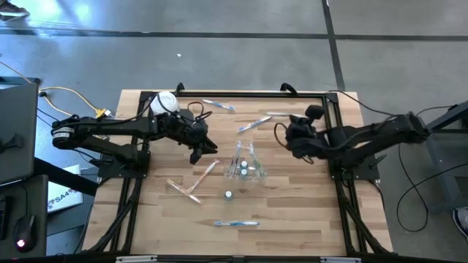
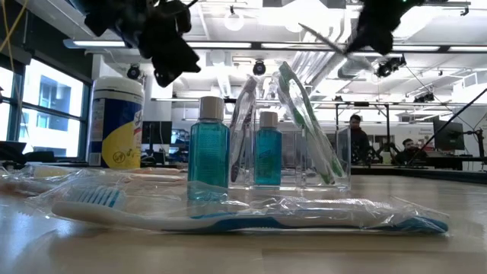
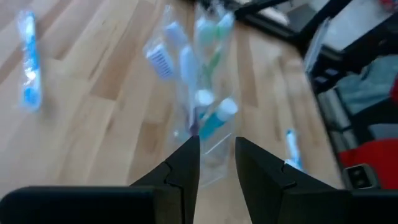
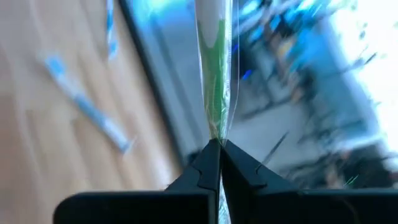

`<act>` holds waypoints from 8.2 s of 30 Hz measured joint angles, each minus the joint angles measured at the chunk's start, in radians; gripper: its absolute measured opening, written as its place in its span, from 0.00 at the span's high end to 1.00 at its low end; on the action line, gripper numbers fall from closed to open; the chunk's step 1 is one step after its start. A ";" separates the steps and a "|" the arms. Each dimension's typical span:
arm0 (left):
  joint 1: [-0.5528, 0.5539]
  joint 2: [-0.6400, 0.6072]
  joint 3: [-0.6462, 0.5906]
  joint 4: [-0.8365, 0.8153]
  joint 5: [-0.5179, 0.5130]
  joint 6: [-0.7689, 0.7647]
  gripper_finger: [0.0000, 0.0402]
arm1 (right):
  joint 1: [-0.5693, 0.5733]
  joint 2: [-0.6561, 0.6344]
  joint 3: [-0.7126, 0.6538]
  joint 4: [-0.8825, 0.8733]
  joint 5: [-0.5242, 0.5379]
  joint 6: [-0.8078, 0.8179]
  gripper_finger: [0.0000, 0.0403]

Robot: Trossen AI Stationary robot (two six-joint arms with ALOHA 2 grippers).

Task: Pick & Place toothbrushing station
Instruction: Put the green toothbrush into the transparent organizer

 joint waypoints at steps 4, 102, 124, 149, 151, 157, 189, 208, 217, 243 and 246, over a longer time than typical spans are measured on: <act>0.000 0.000 0.028 0.006 0.011 -0.076 0.75 | 0.072 0.000 0.000 0.253 0.130 -0.248 0.99; -0.185 0.188 0.139 0.519 0.028 -0.134 0.19 | 0.247 0.455 0.000 1.558 -0.218 -2.000 0.99; -0.184 0.214 0.139 0.537 0.023 -0.135 0.66 | 0.247 0.454 0.000 1.534 -0.202 -1.988 0.99; -0.183 0.214 0.139 0.539 0.040 -0.127 0.91 | 0.358 0.454 0.001 1.660 -0.049 -1.812 0.71; -0.183 0.214 0.139 0.537 0.034 -0.113 0.91 | 0.378 0.448 0.001 1.722 -0.011 -1.812 0.66; -0.185 0.214 0.139 0.516 0.021 0.003 0.91 | 0.430 0.405 -0.001 1.941 0.046 -1.797 0.60; -0.262 0.089 -0.185 0.815 -0.289 0.176 0.91 | 0.489 -0.314 -0.645 1.821 -0.237 -0.708 0.67; -0.261 0.291 -0.322 1.300 -0.233 0.219 0.91 | 0.488 -0.313 -0.648 1.767 -0.289 -0.607 0.67; -0.172 0.417 -0.320 1.442 -0.160 0.159 0.91 | 0.488 -0.313 -0.648 1.745 -0.287 -0.600 0.67; -0.085 0.637 -0.262 1.492 0.057 0.115 0.91 | 0.488 -0.313 -0.648 1.669 -0.287 -0.539 0.67; -0.082 0.647 -0.262 1.472 0.058 0.104 0.91 | 0.488 -0.313 -0.648 1.656 -0.286 -0.532 0.67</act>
